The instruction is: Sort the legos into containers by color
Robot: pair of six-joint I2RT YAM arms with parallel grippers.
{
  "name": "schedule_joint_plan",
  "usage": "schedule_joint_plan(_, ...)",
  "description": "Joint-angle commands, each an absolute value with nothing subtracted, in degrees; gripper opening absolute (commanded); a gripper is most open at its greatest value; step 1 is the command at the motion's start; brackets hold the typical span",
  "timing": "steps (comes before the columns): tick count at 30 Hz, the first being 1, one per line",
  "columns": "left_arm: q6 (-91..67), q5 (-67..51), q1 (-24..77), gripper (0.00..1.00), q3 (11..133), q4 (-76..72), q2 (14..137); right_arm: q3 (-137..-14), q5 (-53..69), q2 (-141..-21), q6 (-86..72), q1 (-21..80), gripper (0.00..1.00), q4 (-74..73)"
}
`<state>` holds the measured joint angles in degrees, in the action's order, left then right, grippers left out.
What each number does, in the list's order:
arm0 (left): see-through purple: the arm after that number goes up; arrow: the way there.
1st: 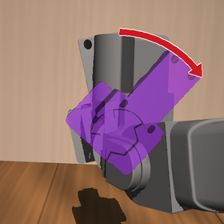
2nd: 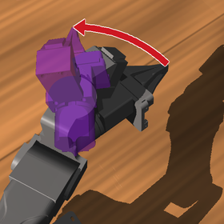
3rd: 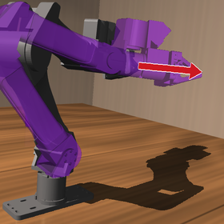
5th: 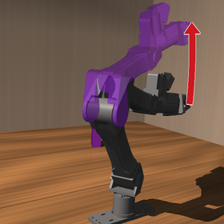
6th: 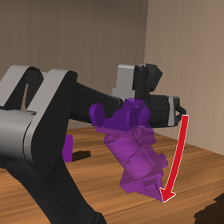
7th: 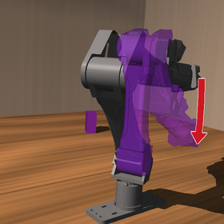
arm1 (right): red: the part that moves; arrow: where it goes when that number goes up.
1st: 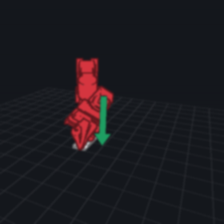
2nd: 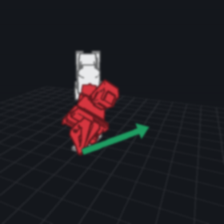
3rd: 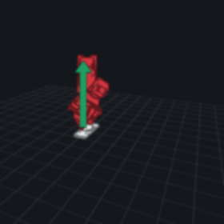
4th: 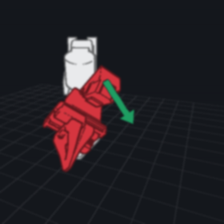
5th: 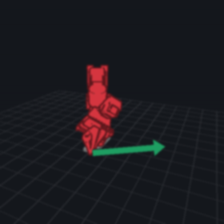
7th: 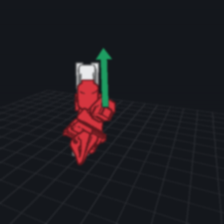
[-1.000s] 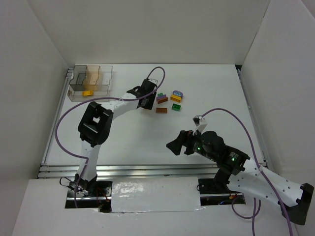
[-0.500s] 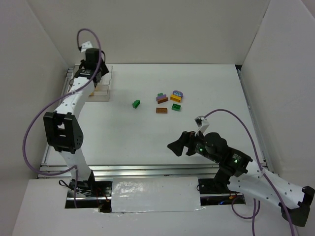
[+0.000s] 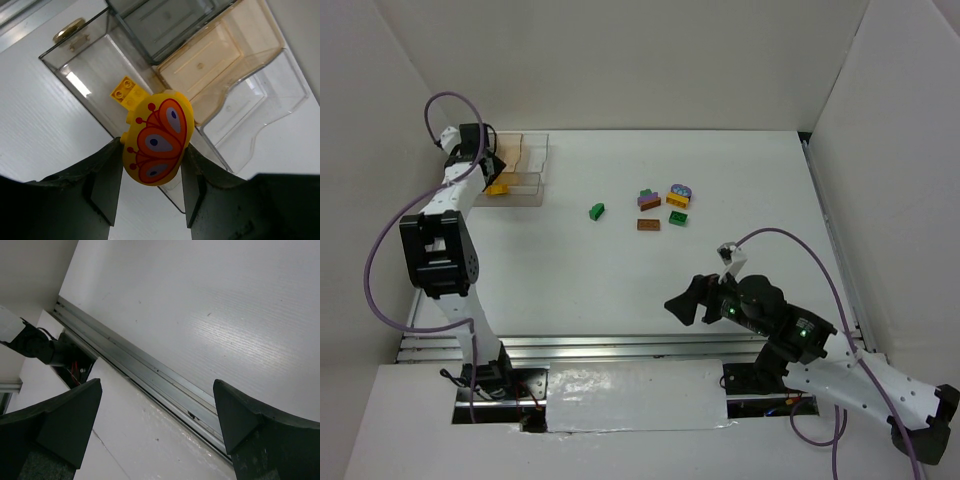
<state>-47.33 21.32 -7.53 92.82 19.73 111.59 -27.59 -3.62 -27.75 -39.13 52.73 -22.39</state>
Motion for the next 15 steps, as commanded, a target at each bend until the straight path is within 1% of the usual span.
schedule_joint_plan(1,-51.6,19.4,-8.1,0.05,90.6,16.6,111.5,-27.1,-3.4,-26.8,-38.2,52.6,1.00,-22.1)
schedule_joint_plan(2,-51.9,19.1,-8.2,0.11,89.8,16.3,111.6,-27.2,-3.4,-27.1,-37.8,52.6,1.00,-21.8)
schedule_joint_plan(5,-52.7,17.1,-8.9,0.17,90.0,16.7,113.2,-28.1,-2.6,-29.1,-36.9,52.6,1.00,-22.1)
schedule_joint_plan(6,-52.6,16.1,-9.6,0.21,89.7,16.1,114.0,-28.3,-2.4,-30.0,-36.7,52.6,1.00,-22.1)
schedule_joint_plan(10,-52.6,13.3,-11.0,0.30,89.9,14.9,115.7,-28.0,-1.4,-30.6,-36.5,52.6,1.00,-21.4)
schedule_joint_plan(13,-52.5,12.5,-11.6,0.42,89.4,14.2,115.8,-27.6,-1.5,-30.1,-36.6,52.6,1.00,-20.9)
schedule_joint_plan(14,-52.6,12.6,-11.8,0.52,89.2,13.8,115.7,-27.6,-1.5,-30.1,-36.6,52.6,1.00,-20.7)
schedule_joint_plan(15,-52.8,12.6,-11.8,0.57,88.9,13.4,115.1,-27.7,-1.5,-30.2,-36.5,52.6,1.00,-20.7)
